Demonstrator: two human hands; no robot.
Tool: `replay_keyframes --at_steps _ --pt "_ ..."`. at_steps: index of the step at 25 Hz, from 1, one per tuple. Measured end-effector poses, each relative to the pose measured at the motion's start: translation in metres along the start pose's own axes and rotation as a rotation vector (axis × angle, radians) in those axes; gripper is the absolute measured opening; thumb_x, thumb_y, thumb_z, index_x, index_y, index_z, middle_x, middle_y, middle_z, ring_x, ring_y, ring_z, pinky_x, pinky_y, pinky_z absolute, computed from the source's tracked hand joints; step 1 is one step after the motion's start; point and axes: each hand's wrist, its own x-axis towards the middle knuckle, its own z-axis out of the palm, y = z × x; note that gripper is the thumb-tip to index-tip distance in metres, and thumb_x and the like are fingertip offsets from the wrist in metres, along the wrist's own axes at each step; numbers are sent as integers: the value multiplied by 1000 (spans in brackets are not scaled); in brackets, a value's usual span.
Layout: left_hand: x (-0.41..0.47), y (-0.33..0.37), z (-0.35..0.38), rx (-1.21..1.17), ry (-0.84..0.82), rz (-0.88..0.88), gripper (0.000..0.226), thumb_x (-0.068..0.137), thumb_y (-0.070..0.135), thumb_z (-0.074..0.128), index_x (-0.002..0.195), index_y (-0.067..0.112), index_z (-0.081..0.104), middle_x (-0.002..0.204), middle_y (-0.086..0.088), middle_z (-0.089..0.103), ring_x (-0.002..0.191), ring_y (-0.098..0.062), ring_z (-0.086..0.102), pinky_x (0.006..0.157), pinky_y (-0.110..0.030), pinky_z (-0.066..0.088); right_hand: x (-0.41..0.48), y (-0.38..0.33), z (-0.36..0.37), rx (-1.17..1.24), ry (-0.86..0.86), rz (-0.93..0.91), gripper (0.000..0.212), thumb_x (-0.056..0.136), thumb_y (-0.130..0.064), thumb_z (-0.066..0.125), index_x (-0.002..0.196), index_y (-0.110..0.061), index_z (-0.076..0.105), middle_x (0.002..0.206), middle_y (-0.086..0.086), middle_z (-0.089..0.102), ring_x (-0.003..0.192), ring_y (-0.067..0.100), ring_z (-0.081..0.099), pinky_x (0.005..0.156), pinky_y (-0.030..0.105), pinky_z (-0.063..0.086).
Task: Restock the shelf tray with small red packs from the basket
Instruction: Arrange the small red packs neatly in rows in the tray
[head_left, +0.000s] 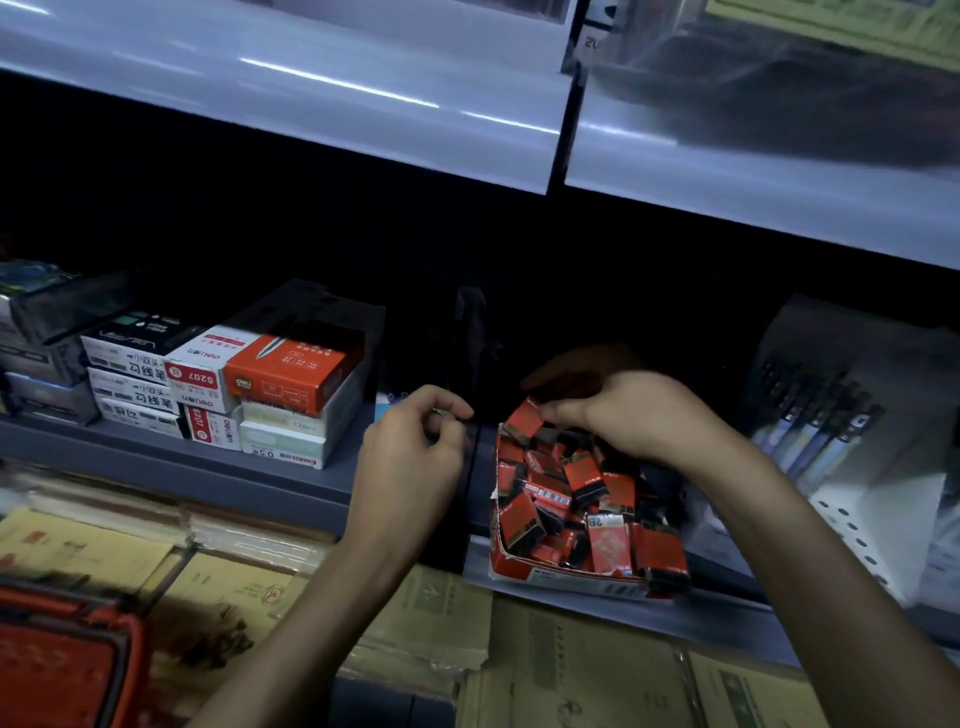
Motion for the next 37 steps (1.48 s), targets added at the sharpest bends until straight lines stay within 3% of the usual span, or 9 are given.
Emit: replay_keyframes --at_steps 3,6,12,17,20,24,27,30,37 --pt "2 -2 2 -6 -6 -3 26 94 10 55 90 30 70 72 7 74 63 -7 66 55 -28 50 1 5 9 46 -29 77 23 88 -29 77 77 -42 62 75 -16 63 65 -4 54 50 6 42" --pt "2 -2 7 -2 -47 -3 26 94 10 54 91 30 70 73 10 73 52 0 58 48 -21 42 5 11 15 99 -16 95 18 86 -29 80 83 -42 68 78 -17 66 62 -6 59 48 5 40" --pt "-1 -1 13 96 -41 26 23 95 16 54 92 34 68 76 11 71 62 -12 64 60 -42 57 1 7 1 85 -79 160 14 83 -44 80 84 -43 66 80 -12 69 70 -2 59 53 13 44" --pt "-9 -3 13 117 -22 43 22 96 16 55 93 34 68 78 12 72 70 -11 68 69 -46 58 12 0 9 2 -22 129 27 84 -33 82 108 -36 70 94 -2 73 78 13 68 62 22 54" --pt "-14 -6 12 123 -31 61 23 95 15 56 92 34 69 80 17 74 70 -5 68 67 -38 57 8 -4 8 -32 -39 144 21 88 -35 77 109 -33 73 91 -2 73 74 11 64 48 14 43" --pt "-16 -8 10 105 -46 67 27 95 11 59 92 35 71 80 25 74 74 3 68 64 -15 50 2 -7 17 -1 -43 80 12 90 -29 75 101 -33 77 98 -3 76 88 10 70 74 23 54" --pt "-20 -7 11 109 -57 88 26 94 14 61 94 36 74 77 20 74 69 -4 67 64 -23 52 2 -7 29 -1 -3 67 11 91 -25 75 101 -28 77 95 -4 76 86 10 70 75 25 56" --pt "-22 -9 11 138 -67 124 30 95 14 60 97 41 74 76 15 74 66 -12 66 61 -30 53 5 -4 36 0 41 67 6 89 -23 76 93 -28 75 85 -10 71 76 5 65 60 16 48" --pt "-22 -13 9 375 -104 348 52 91 0 51 116 41 68 105 19 64 95 -2 61 77 -34 55 -11 0 9 29 116 103 5 91 -30 74 93 -35 75 80 -9 66 70 5 60 52 13 42"
